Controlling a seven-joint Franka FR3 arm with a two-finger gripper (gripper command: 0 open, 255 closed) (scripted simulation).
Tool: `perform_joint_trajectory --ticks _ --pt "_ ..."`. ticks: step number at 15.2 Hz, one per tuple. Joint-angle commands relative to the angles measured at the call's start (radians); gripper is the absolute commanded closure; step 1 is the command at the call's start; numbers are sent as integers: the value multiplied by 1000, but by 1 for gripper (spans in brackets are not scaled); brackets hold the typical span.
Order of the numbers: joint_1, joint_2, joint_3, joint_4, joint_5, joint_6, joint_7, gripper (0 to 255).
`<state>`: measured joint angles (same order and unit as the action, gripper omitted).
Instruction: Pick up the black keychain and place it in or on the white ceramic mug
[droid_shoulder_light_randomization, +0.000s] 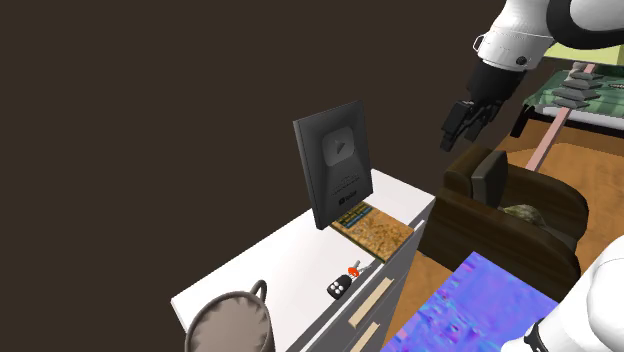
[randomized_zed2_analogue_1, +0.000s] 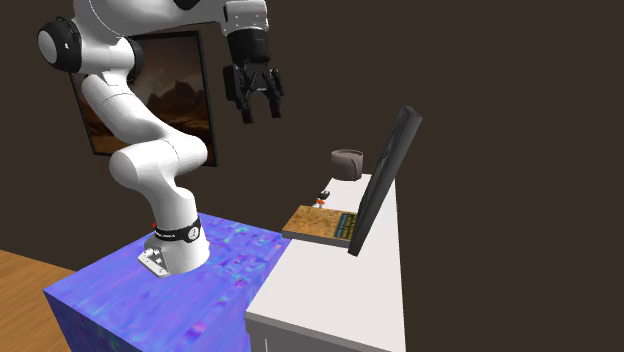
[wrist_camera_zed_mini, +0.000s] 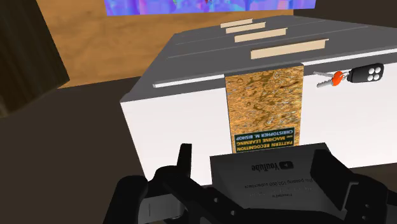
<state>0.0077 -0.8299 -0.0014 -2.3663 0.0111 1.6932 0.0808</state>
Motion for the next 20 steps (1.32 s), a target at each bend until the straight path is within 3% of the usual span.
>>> perform_joint_trajectory --ticks 1,11,20 --pt "0 0 0 0 0 0 0 0" --pt "34 40 224 -160 133 164 302 0" --pt "48 228 447 -181 234 352 578 0"
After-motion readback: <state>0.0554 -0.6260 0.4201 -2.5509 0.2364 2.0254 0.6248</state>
